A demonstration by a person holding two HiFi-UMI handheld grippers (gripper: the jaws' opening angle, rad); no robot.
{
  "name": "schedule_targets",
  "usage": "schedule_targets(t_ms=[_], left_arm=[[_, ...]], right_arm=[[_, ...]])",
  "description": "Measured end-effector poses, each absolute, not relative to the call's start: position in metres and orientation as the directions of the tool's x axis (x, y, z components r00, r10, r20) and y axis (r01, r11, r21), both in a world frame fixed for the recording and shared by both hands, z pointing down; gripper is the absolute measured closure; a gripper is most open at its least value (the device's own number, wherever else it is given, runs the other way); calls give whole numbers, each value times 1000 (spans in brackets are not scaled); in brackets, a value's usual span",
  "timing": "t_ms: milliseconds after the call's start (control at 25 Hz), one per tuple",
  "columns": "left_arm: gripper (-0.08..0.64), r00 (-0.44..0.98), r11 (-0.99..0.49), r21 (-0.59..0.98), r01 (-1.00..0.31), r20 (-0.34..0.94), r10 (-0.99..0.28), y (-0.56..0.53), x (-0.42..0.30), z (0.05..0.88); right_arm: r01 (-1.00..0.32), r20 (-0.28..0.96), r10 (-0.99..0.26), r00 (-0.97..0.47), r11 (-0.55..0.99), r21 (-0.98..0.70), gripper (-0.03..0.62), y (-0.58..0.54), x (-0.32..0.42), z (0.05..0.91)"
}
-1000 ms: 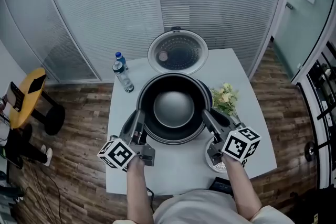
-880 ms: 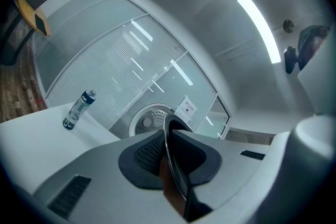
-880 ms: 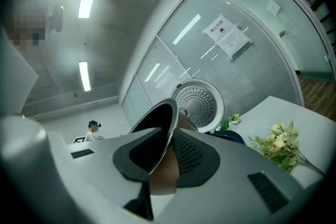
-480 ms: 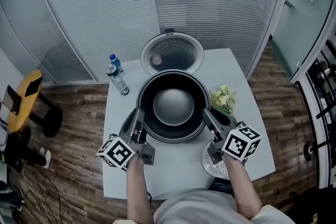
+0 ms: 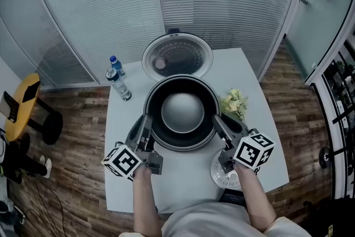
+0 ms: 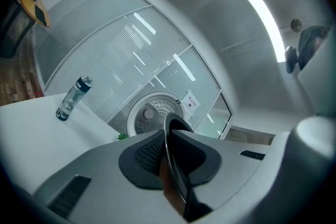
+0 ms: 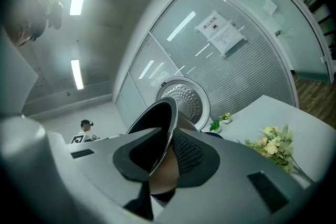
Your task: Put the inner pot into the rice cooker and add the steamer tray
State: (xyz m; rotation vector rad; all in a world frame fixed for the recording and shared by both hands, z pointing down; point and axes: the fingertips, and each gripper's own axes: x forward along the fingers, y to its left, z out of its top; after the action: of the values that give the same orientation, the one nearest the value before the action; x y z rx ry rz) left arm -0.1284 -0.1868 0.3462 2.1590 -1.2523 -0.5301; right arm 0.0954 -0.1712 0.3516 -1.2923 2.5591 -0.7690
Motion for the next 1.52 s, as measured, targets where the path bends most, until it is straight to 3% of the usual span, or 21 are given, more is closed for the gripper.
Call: schedule_targets(t_ms=[720, 1280, 1520], left_arm=[[517, 496, -356, 686, -635, 9, -869, -218, -125, 379], [517, 486, -295, 701, -649, 84, -870, -242, -121, 398], [515, 484, -273, 627, -730, 192, -854, -248, -121, 419]], right_arm=[[-706, 139, -783, -606, 449, -548, 515, -202, 98, 382], [-657, 220, -752, -622, 348, -669, 516, -223, 101, 414], [-673, 248, -747, -617, 338, -658, 515, -228, 100, 421]])
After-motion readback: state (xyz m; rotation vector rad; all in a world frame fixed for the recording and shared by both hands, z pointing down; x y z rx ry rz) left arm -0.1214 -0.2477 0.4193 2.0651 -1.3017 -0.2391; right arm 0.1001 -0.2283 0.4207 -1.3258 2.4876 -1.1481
